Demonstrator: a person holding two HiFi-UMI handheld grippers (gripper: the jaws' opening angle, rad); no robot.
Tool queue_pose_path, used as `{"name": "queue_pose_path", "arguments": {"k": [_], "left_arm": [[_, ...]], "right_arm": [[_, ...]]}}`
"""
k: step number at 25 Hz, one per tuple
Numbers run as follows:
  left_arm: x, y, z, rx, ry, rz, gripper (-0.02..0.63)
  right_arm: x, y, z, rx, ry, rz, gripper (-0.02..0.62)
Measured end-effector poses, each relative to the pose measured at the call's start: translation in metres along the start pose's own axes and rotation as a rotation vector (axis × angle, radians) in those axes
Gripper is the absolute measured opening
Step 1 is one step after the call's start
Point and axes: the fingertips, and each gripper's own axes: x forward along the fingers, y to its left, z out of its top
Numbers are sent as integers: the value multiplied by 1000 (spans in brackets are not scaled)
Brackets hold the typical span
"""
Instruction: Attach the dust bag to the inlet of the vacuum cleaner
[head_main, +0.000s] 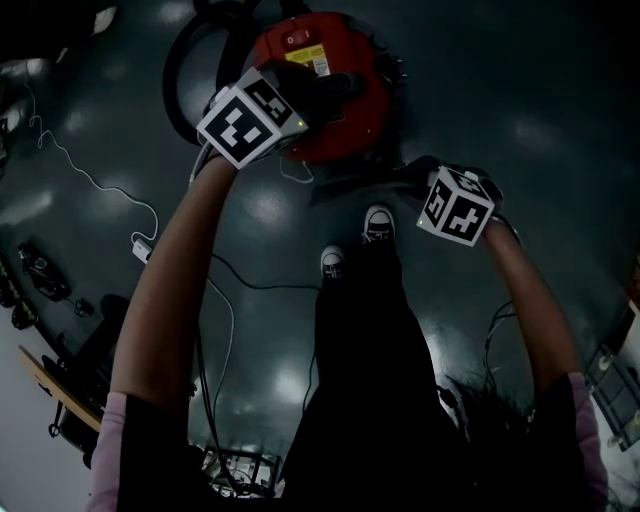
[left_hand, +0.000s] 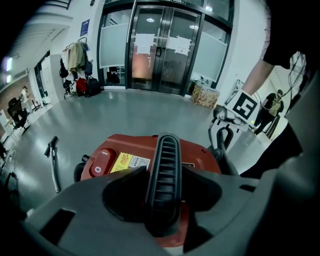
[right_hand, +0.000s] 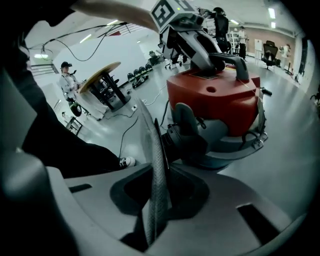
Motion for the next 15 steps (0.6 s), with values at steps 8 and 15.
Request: {"name": "queue_pose_path", "arguments": {"k": [8, 15], "left_arm": [[1, 1, 2, 5, -14, 15, 192], [2, 1, 1, 2, -8, 17, 192]], "right_arm": [[4, -13, -10, 359, 19, -94, 67], [5, -18, -13, 419, -82, -51, 77]]}}
